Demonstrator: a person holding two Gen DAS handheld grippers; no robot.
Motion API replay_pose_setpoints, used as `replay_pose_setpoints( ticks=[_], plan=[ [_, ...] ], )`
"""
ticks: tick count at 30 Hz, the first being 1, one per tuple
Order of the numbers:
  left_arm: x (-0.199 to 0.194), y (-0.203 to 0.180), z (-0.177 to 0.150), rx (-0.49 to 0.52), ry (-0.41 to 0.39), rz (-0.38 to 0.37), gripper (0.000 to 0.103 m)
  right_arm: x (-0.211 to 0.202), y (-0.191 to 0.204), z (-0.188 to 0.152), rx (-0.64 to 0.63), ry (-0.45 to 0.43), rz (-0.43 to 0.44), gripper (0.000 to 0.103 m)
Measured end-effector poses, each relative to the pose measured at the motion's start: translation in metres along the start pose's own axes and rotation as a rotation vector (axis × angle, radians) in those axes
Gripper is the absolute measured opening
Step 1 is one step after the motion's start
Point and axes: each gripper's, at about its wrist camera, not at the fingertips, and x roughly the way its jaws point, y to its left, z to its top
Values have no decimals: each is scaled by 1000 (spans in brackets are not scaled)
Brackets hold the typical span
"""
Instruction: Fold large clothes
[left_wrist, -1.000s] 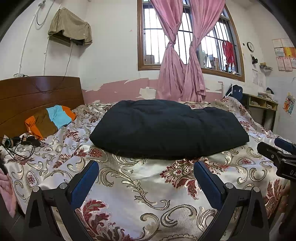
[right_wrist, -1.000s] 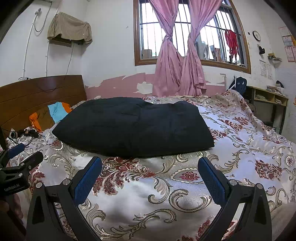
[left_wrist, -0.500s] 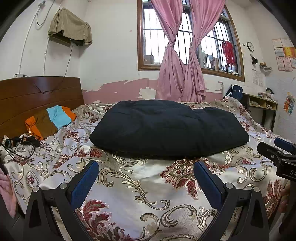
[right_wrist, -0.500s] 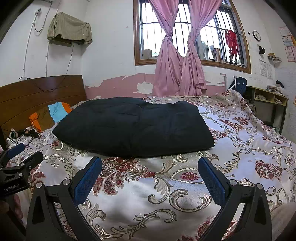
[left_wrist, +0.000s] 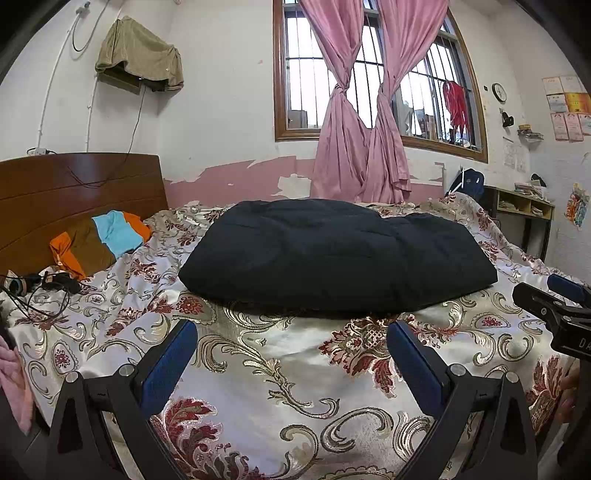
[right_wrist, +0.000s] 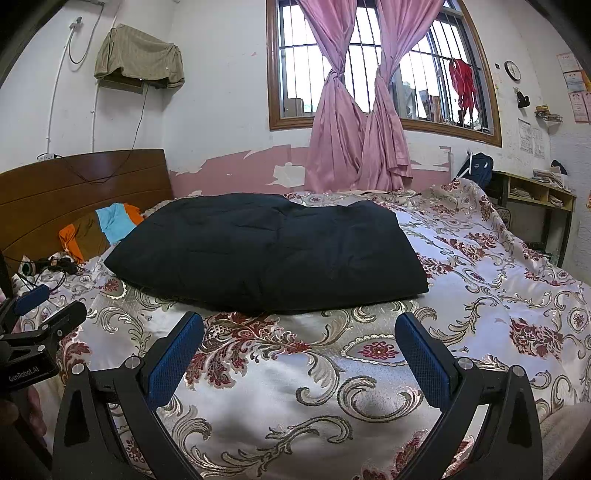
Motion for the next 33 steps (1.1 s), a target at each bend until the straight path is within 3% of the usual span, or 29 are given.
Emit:
replay_pose_setpoints(
  ticks=[21, 25, 33],
  plan=[
    [0, 4, 5, -28, 24, -8, 103, 0, 0, 0, 0, 0, 0, 102],
    [4, 0, 5, 11, 52, 89, 103, 0, 0, 0, 0, 2, 0, 102],
    [4, -6, 4, 57, 51, 102, 103, 0, -1, -1, -2, 8, 2, 102]
  ],
)
